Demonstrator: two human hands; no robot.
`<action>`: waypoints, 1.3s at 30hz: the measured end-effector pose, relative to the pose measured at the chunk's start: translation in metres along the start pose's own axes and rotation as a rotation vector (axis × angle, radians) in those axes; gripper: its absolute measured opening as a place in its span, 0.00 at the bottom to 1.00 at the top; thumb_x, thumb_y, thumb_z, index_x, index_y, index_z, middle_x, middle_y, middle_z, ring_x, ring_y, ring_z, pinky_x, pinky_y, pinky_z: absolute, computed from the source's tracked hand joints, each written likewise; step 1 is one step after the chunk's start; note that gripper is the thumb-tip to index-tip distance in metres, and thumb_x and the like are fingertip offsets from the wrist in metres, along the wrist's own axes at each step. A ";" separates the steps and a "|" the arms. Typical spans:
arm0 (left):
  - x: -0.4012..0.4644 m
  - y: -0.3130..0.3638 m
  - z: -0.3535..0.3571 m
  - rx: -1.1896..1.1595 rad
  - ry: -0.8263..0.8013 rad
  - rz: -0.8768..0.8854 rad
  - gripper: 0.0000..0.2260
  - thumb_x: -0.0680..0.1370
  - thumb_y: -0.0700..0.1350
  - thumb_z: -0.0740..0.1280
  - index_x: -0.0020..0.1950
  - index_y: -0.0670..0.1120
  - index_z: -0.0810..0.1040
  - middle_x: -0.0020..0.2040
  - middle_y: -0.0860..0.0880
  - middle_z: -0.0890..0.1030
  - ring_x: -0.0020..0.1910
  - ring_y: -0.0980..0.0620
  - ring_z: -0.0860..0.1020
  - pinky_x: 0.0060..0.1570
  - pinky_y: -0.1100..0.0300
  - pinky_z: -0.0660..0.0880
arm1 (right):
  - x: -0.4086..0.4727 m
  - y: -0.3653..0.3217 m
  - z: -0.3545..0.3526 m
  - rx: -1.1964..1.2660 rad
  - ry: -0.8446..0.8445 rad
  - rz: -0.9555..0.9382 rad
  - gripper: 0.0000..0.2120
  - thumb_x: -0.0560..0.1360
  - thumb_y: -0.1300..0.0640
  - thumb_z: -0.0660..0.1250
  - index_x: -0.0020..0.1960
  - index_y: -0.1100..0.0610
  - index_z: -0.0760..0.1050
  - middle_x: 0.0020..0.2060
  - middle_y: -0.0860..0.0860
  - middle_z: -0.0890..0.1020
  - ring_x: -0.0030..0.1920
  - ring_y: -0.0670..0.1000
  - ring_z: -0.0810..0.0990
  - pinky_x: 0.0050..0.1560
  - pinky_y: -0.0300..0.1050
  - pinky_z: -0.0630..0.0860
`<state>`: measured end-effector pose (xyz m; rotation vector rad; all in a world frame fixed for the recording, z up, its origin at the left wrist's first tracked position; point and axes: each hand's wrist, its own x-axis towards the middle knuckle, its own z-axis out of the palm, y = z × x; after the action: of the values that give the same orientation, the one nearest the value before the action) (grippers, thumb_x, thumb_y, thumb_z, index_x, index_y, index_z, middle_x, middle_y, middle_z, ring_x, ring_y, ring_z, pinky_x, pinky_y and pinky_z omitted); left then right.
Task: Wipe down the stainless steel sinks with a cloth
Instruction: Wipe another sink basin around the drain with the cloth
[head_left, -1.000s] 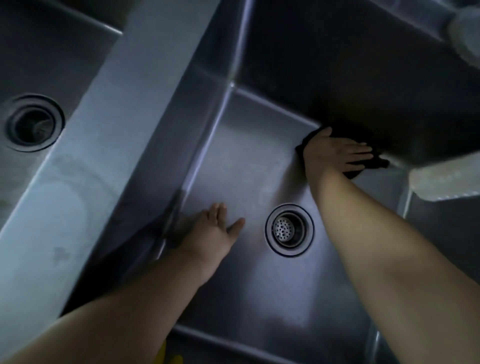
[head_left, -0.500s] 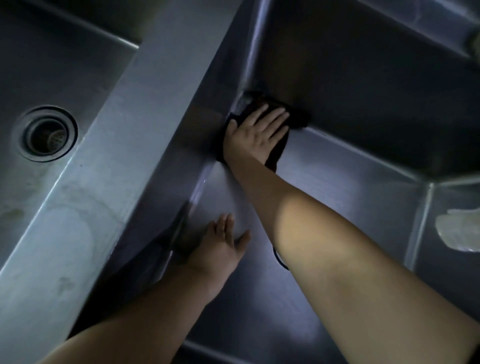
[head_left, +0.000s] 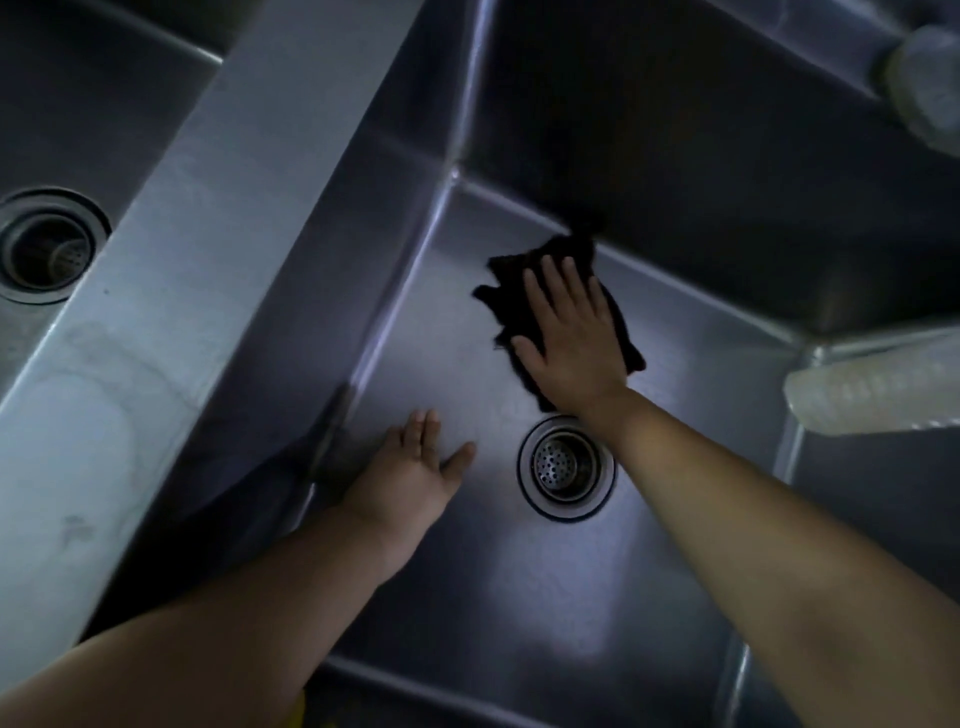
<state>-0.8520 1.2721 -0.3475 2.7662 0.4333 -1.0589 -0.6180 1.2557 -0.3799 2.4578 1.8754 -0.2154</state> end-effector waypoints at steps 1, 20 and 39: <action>0.000 0.000 0.001 0.012 0.006 0.001 0.26 0.82 0.37 0.47 0.77 0.43 0.38 0.72 0.25 0.42 0.72 0.27 0.46 0.70 0.37 0.51 | -0.009 0.012 0.000 -0.005 -0.006 0.048 0.32 0.77 0.43 0.53 0.77 0.56 0.53 0.76 0.57 0.54 0.77 0.58 0.49 0.75 0.55 0.44; -0.017 -0.002 -0.033 0.020 -0.172 0.010 0.35 0.79 0.39 0.60 0.77 0.47 0.40 0.75 0.30 0.41 0.75 0.33 0.46 0.72 0.46 0.53 | -0.213 0.029 0.019 0.053 -0.008 0.842 0.33 0.76 0.44 0.50 0.76 0.59 0.55 0.75 0.61 0.57 0.76 0.61 0.52 0.73 0.57 0.46; -0.144 -0.081 -0.122 0.194 0.574 0.143 0.09 0.70 0.47 0.65 0.37 0.44 0.82 0.31 0.43 0.80 0.34 0.41 0.79 0.49 0.52 0.72 | -0.042 -0.030 0.003 0.057 -0.051 0.444 0.32 0.79 0.42 0.47 0.78 0.55 0.44 0.77 0.60 0.47 0.76 0.61 0.43 0.73 0.60 0.39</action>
<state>-0.9036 1.3471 -0.1636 3.1910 0.1913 -0.2706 -0.6581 1.2230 -0.3751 2.7917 1.2729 -0.3101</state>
